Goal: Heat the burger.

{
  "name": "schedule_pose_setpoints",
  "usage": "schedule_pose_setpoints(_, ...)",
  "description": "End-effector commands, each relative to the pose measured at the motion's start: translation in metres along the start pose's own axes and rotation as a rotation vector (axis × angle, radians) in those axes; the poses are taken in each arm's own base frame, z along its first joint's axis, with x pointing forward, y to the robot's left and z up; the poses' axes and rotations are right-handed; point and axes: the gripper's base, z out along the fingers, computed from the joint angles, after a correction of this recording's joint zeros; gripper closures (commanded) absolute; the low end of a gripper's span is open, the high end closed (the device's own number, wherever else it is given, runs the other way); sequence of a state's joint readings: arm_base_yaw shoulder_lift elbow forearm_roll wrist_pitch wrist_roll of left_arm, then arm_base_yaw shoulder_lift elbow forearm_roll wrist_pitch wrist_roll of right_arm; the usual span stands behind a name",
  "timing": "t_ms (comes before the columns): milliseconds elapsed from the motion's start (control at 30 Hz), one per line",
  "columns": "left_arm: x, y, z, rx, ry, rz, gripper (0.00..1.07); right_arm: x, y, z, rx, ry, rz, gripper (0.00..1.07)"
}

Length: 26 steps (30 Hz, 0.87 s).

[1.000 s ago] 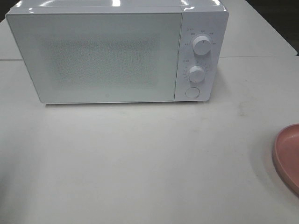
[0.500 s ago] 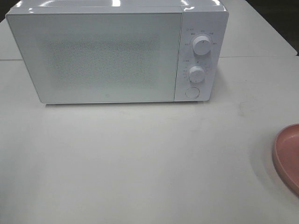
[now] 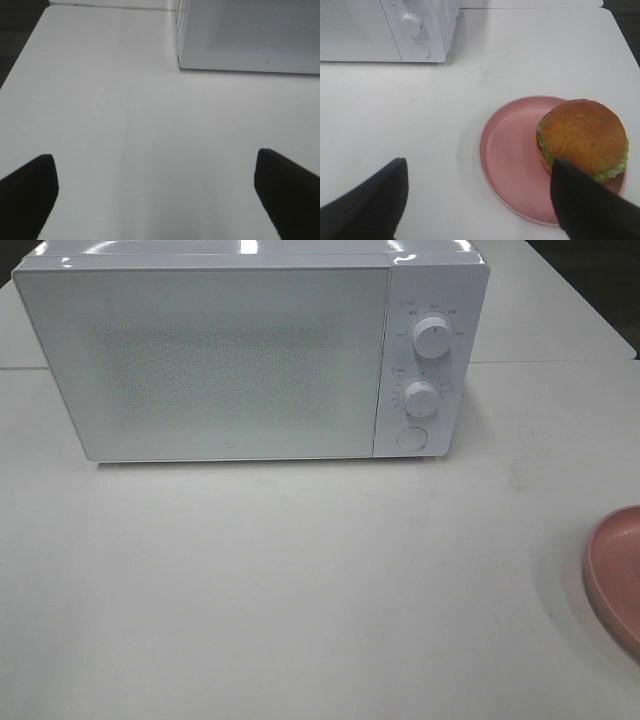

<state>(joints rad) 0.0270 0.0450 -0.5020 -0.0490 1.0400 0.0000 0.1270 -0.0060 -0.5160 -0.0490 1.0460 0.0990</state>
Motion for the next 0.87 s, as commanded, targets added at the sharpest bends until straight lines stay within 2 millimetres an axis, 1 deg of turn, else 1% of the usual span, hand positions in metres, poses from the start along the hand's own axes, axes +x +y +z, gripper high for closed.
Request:
schedule_pose_setpoints(33,0.0064,-0.0003,-0.0110,0.000,-0.088,0.003,0.07,0.0020,-0.0004,-0.0025,0.005,-0.032,-0.007,0.32)
schedule_pose_setpoints(67,0.0061,-0.0004,-0.0089,0.002,-0.075,0.001,0.07,0.0020,-0.0004,-0.0025,0.005,-0.032,-0.007,0.32)
schedule_pose_setpoints(867,0.0066,-0.0004,-0.0097,0.003,-0.081,0.002,0.07,0.0011,-0.0002,-0.0013,0.004,-0.022,-0.007,0.32)
